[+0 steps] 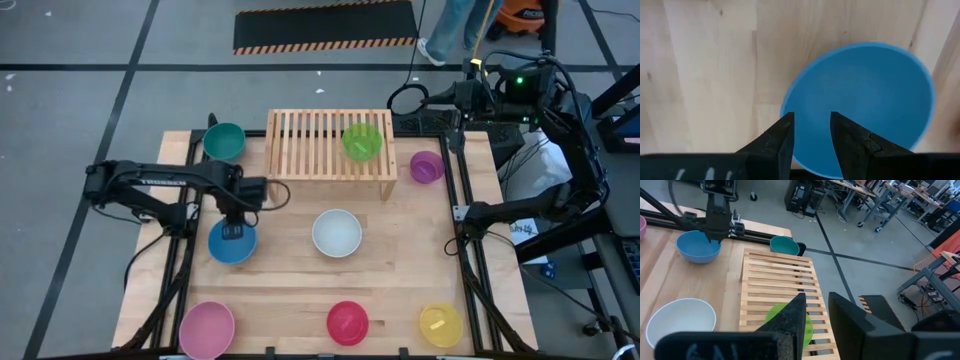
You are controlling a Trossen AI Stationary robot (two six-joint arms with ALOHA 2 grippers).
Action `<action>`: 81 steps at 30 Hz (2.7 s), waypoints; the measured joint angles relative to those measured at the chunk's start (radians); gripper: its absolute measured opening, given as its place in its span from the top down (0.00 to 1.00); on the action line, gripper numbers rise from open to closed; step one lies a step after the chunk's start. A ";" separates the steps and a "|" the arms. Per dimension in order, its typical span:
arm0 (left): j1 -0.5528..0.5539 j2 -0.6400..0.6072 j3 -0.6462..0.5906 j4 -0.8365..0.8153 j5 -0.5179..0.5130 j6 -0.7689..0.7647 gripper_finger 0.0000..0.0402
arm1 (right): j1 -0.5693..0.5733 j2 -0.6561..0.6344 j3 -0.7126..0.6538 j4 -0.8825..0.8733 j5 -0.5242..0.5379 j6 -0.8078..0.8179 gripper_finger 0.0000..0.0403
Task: Place and stack bowls onto a shelf
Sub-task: Put the blue bowl on the shelf
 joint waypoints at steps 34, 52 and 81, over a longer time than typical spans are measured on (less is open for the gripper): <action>0.000 0.220 0.000 0.106 -0.030 0.373 0.67 | 0.000 -0.001 0.000 0.000 0.000 -0.025 0.81; 0.000 0.212 -0.060 0.169 -0.002 0.332 0.67 | 0.000 -0.001 0.000 0.000 0.000 -0.026 0.81; 0.045 0.212 0.101 -0.047 0.053 0.037 0.99 | 0.000 -0.001 0.000 0.000 0.001 -0.026 0.81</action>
